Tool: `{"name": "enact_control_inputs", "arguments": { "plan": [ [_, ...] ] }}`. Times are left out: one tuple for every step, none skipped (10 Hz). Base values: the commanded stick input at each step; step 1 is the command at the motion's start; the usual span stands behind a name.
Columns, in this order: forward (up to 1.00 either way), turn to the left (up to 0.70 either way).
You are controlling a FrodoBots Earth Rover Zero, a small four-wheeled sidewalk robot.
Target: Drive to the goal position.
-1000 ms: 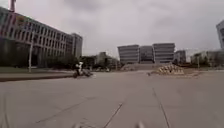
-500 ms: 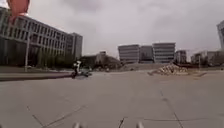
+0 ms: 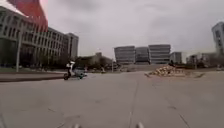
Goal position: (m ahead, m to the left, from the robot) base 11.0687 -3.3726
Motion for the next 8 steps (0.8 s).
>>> {"name": "enact_control_inputs", "arguments": {
  "plan": [
    [0.85, 0.0],
    [0.85, 0.0],
    [0.85, 0.0],
    [0.85, -0.01],
    [0.85, -0.09],
    [0.85, -0.23],
    [0.85, -0.34],
    [0.85, -0.34]
  ]
}}
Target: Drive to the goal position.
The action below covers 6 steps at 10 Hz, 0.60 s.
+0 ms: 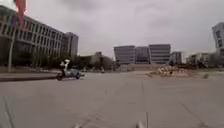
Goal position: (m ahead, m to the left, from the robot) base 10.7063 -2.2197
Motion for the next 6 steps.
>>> {"name": "enact_control_inputs", "arguments": {
  "plan": [
    [0.85, -0.29],
    [0.85, -0.11],
    [0.85, 0.0],
    [0.85, 0.0],
    [0.85, 0.0],
    [0.85, 0.0]
  ]
}}
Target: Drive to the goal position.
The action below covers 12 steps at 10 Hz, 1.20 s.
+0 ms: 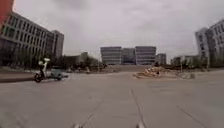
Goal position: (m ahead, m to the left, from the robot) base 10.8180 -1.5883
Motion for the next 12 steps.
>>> {"name": "enact_control_inputs", "arguments": {
  "plan": [
    [0.85, 0.0],
    [0.85, 0.0],
    [0.85, 0.0],
    [0.85, 0.0],
    [0.85, 0.0],
    [0.85, 0.0],
    [0.85, 0.0],
    [0.85, 0.0],
    [0.85, 0.0],
    [0.85, 0.0],
    [0.85, 0.0],
    [0.85, 0.0]
  ]
}}
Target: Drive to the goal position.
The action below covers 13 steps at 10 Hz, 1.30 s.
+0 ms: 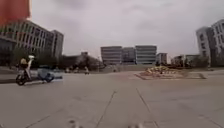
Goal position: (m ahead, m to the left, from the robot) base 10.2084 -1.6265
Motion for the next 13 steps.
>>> {"name": "enact_control_inputs", "arguments": {
  "plan": [
    [0.85, 0.0],
    [0.85, 0.0],
    [0.85, 0.0],
    [0.85, 0.0],
    [0.85, 0.0],
    [0.85, 0.0],
    [0.85, -0.01],
    [0.85, -0.09],
    [0.85, -0.15],
    [0.85, -0.22],
    [0.85, -0.3],
    [0.85, -0.32],
    [0.85, -0.28]
  ]
}}
